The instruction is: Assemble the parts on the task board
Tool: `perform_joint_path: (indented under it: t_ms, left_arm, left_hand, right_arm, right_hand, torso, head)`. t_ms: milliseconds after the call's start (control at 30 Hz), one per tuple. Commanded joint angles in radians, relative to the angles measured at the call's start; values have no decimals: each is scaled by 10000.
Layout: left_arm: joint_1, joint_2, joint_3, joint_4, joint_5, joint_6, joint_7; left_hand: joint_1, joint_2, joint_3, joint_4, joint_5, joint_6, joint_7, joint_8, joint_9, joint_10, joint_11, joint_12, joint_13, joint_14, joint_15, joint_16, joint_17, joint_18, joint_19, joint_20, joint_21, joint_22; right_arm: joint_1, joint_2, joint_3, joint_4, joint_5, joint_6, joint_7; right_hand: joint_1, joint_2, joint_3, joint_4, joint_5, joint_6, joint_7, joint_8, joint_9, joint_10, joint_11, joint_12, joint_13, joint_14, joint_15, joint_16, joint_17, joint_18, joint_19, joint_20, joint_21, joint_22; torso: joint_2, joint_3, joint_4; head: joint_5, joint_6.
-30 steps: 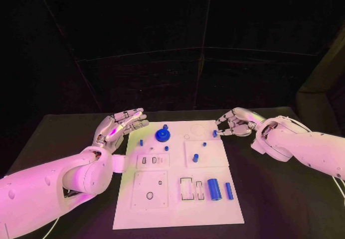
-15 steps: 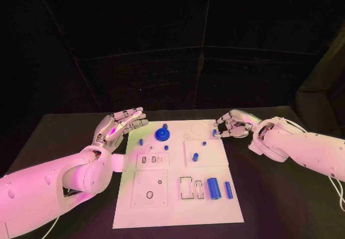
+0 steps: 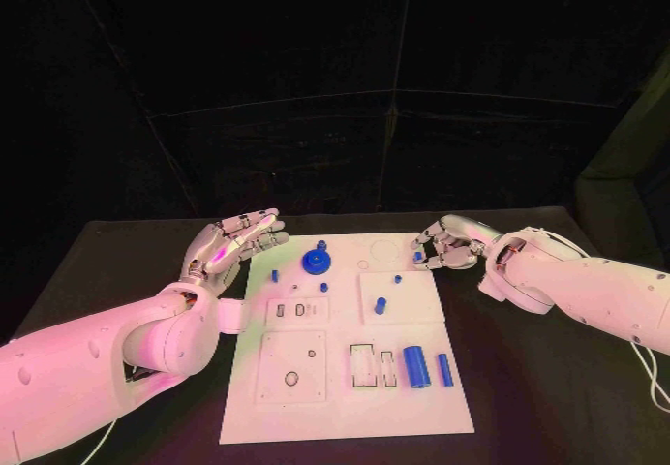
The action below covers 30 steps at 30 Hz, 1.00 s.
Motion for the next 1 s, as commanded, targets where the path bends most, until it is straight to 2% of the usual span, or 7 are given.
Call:
perform_joint_path:
  t_ms: [33,200,400,633,900,1000]
  left_arm:
    - [13,-1,7,17,-75,144,63]
    - [13,-11,7,19,-75,138,62]
    - [13,-20,7,21,-75,135,61]
    - [13,-17,7,5,-75,125,63]
    - [13,-23,7,3,-75,118,58]
    - [13,-22,7,-2,-75,118,53]
  left_hand:
    - [49,57,39,-47,62,27,711,-25,10,40,9,-37,-4,19,-19,-42,-12,8,53,-8,-40,-9]
    - [40,58,54,-58,62,17,713,-29,8,42,10,-38,-4,19,-18,-45,-12,8,51,-8,-42,-13]
    - [40,59,55,-59,62,13,713,-30,8,42,10,-38,-4,19,-18,-46,-12,8,51,-8,-42,-14]
    - [40,59,55,-59,62,13,713,-30,8,42,10,-38,-4,19,-18,-46,-12,8,51,-8,-42,-14]
    - [40,59,55,-59,62,13,713,-30,8,42,10,-38,-4,19,-18,-46,-12,8,51,-8,-42,-14]
    - [34,63,68,-67,62,2,712,-34,6,41,11,-40,-5,18,-18,-49,-13,9,53,-8,-43,-16]
  right_arm:
    - [16,14,4,-25,-140,183,-98]
    - [16,5,4,-25,-276,188,-134]
    - [15,5,4,-42,-335,224,-178]
    - [15,26,4,-50,-380,257,-181]
    - [15,38,4,-74,-390,225,-178]
    - [15,52,4,-68,-390,152,-174]
  right_hand:
    - [114,38,18,-97,-49,90,-10,64,12,31,-48,77,19,641,-54,49,745,-100,40,-15,23,394]
    - [141,49,34,-124,-69,115,-14,76,13,38,-53,85,29,644,-58,58,762,-105,54,-19,32,413]
    - [190,102,86,-178,-106,206,-24,120,19,91,-64,163,106,655,-67,84,807,-111,74,-29,46,443]
    - [225,175,196,-275,-356,587,-97,287,52,203,-124,326,267,671,-112,124,881,-115,87,-63,58,470]
    - [226,345,400,-358,-684,1277,-322,585,133,399,-300,624,558,721,-245,246,1093,-155,219,-166,150,660]
    - [230,417,482,-384,-784,1436,-390,644,153,448,-358,688,625,731,-298,273,1139,-165,252,-215,174,707]
  torso:
    - [-8,-7,3]
    - [-2,4,0]
    - [-2,-3,0]
    - [-5,8,-9]
    - [-7,2,-5]
    - [-4,11,-2]
  head:
    - [2,-11]
    - [10,4]
    - [23,-19]
    - [21,-26]
    - [-5,-72]
    - [-13,-86]
